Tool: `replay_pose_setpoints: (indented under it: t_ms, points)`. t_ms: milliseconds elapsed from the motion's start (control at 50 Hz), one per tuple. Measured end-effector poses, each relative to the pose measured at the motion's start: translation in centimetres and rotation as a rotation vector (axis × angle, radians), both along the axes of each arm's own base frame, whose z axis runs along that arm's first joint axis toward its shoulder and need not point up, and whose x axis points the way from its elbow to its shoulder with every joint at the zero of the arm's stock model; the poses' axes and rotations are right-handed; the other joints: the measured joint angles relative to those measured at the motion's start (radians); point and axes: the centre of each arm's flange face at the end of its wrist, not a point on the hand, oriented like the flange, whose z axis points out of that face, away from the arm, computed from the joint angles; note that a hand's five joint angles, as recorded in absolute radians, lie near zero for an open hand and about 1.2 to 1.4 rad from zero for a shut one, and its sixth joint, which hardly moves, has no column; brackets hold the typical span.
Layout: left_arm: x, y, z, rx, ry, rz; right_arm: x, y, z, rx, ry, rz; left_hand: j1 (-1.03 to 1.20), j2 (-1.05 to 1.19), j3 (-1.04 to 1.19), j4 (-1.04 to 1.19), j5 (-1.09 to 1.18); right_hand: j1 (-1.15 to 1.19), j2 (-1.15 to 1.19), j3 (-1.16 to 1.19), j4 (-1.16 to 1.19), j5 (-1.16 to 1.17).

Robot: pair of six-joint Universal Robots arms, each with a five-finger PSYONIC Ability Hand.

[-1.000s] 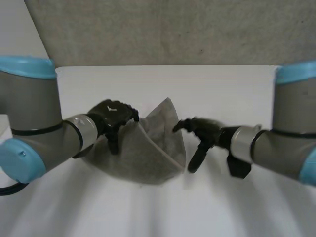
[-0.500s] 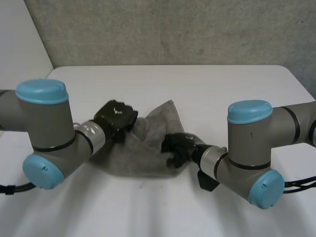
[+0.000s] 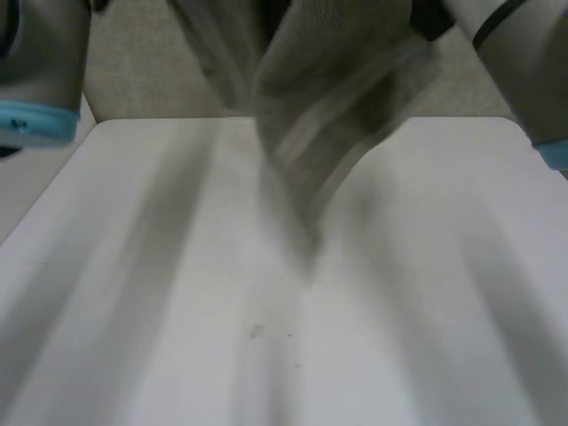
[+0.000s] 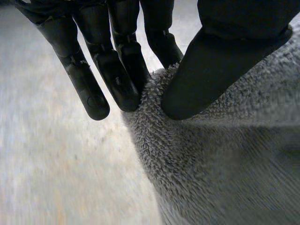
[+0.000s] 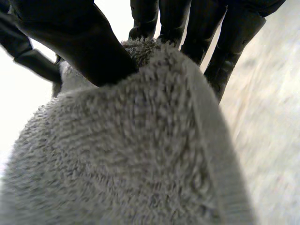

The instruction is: Fold the towel.

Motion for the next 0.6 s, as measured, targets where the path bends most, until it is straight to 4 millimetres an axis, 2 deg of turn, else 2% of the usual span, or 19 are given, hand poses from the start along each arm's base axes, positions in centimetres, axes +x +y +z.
replay_pose_setpoints:
  t_ms: [60,80,100,140,160,200,260,320,400,500,560,580,600]
  points:
    - [0.0,-0.3,-4.1,0.140,-0.038,-0.002,0.6,-0.3,-3.4,0.096,0.150,-0.005,0.000,0.000,0.000,0.000,0.000,0.000,0.000,0.000,0.000,0.002]
    - [0.1,-0.3,-6.4,0.210,-0.069,0.000,0.8,-0.4,-5.4,0.143,0.237,-0.012,0.001,0.000,0.000,0.000,0.000,0.000,0.000,0.000,0.000,0.001]
    - [0.2,-0.3,-7.7,0.250,-0.088,0.002,0.9,-0.4,-6.8,0.171,0.298,-0.016,0.001,0.000,0.000,0.000,0.000,0.000,0.000,0.000,0.000,0.001]
    - [0.6,0.3,-12.7,0.394,-0.163,0.008,1.1,-0.2,-11.4,0.258,0.506,-0.022,0.002,0.000,0.000,0.000,0.000,0.000,0.000,0.000,0.000,0.001]
    - [0.7,0.6,-13.8,0.426,-0.180,0.009,1.1,0.0,-12.6,0.278,0.559,-0.020,0.002,0.000,0.000,0.000,0.000,0.000,0.000,0.000,0.000,0.001]
    - [1.3,1.6,-17.7,0.537,-0.241,0.014,0.9,0.8,-16.3,0.341,0.736,0.002,0.002,0.000,0.000,0.000,0.000,0.000,0.000,0.000,0.000,0.001]
    - [2.3,3.5,-22.5,0.681,-0.320,0.018,0.1,2.3,-20.5,0.423,0.941,0.059,0.002,0.001,0.000,0.000,0.000,0.000,0.000,0.000,0.000,0.001]
    - [3.2,5.3,-25.9,0.790,-0.383,0.020,-0.6,3.6,-23.3,0.490,1.054,0.112,0.002,0.001,0.000,0.000,0.000,0.000,0.000,0.000,0.000,0.001]
    - [4.1,7.1,-28.5,0.875,-0.440,0.021,-1.3,4.8,-25.7,0.532,1.097,0.139,0.002,0.001,0.000,0.000,0.000,0.000,0.000,0.000,0.000,0.001]
    - [4.3,7.6,-28.9,0.885,-0.457,0.021,-1.7,4.9,-26.2,0.509,1.037,0.105,0.002,0.001,0.000,0.000,0.000,-0.021,-0.024,-0.024,-0.025,-0.027]
    - [4.2,7.5,-28.5,0.869,-0.453,0.017,-1.9,4.7,-25.9,0.506,0.977,0.077,0.008,0.001,0.000,0.000,0.000,-0.256,-0.277,-0.275,-0.258,-0.270]
    - [4.1,7.4,-28.3,0.861,-0.450,0.016,-2.0,4.6,-25.8,0.508,0.962,0.069,0.009,0.001,0.000,0.000,0.000,-0.389,-0.413,-0.408,-0.389,-0.407]
    - [4.1,7.3,-28.0,0.847,-0.443,0.014,-2.4,4.4,-25.5,0.521,0.928,0.050,0.009,0.001,0.000,0.000,0.000,-0.651,-0.661,-0.648,-0.647,-0.680]
